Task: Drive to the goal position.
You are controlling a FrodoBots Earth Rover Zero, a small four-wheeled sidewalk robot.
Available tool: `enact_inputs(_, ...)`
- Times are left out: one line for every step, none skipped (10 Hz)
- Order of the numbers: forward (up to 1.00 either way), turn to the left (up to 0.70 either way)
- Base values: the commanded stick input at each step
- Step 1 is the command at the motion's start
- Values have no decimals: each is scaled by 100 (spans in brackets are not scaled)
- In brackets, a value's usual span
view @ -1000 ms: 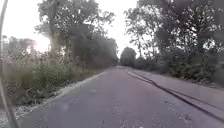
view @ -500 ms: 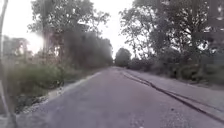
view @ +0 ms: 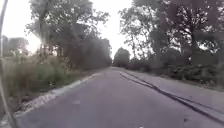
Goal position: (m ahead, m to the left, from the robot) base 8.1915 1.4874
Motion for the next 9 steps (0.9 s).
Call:
enact_inputs(70,1)
enact_inputs(70,1)
enact_inputs(70,1)
enact_inputs(70,1)
enact_inputs(70,1)
enact_inputs(70,1)
enact_inputs(70,1)
enact_inputs(70,1)
enact_inputs(70,1)
